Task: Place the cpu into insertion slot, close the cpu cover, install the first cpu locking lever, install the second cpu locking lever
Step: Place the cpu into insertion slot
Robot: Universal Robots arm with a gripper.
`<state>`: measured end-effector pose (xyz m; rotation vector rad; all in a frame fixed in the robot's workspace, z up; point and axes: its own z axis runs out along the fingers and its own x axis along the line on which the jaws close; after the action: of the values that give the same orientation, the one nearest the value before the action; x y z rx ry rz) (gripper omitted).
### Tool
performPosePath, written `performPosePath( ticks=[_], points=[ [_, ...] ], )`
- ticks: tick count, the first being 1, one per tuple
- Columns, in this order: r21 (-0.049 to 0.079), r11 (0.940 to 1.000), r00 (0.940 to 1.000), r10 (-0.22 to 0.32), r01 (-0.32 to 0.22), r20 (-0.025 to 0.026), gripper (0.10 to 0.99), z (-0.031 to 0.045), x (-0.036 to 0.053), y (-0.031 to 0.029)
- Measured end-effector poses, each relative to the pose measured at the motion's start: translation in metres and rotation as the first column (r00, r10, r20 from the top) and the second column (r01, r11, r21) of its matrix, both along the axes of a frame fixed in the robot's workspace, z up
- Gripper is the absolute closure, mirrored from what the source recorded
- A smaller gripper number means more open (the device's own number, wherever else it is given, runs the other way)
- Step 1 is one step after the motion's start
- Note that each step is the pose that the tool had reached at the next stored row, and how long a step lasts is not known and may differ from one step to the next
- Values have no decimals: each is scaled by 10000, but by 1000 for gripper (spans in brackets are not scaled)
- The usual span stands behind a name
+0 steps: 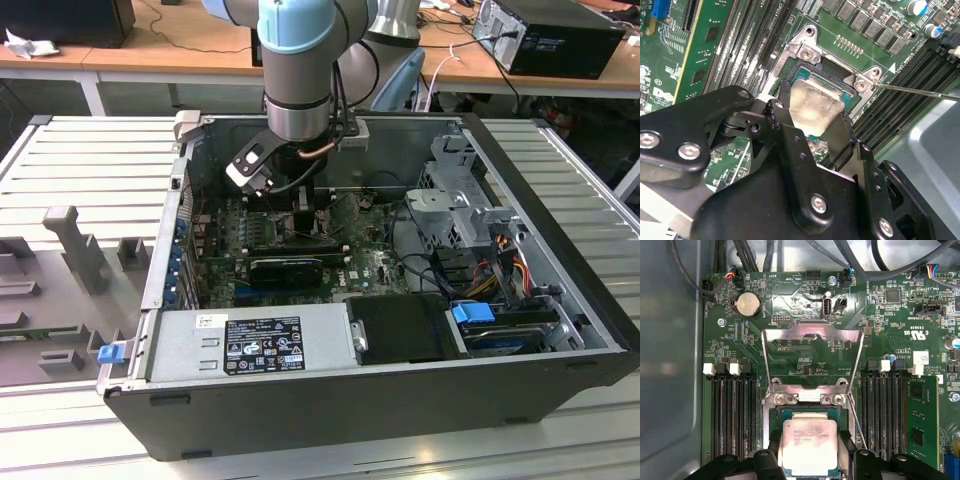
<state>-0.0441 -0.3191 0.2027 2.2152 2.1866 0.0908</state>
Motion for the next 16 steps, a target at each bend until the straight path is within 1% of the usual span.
performPosePath(
  ticks=[1, 2, 6, 7, 8, 9, 10, 11, 13, 15, 16],
  points=[
    [-2, 10000, 10000, 0, 0, 0, 561, 0, 0, 0],
    [-1, 10000, 10000, 0, 0, 1, 482, -3, 1, 1],
    [3, 10000, 10000, -1, 1, 1, 482, -6, 2, 3],
    [2, 10000, 10000, -1, 1, -1, 482, 18, 2, 3],
    [3, 10000, 10000, -3, 3, 0, 482, 59, 2, 3],
    [1, 10000, 10000, -6, 6, 0, 565, 76, 2, 4],
    [-6, 10000, 10000, -5, 5, 1, 627, 85, 3, 4],
    [-8, 10000, 10000, -5, 5, 1, 745, 102, 2, 4],
    [-11, 10000, 10000, -6, 6, 1, 871, 127, 2, 4],
    [-15, 10000, 10000, -6, 6, 0, 980, 148, 2, 3],
    [-18, 10000, 10000, -7, 7, 0, 980, 164, 2, 3]
  ],
)
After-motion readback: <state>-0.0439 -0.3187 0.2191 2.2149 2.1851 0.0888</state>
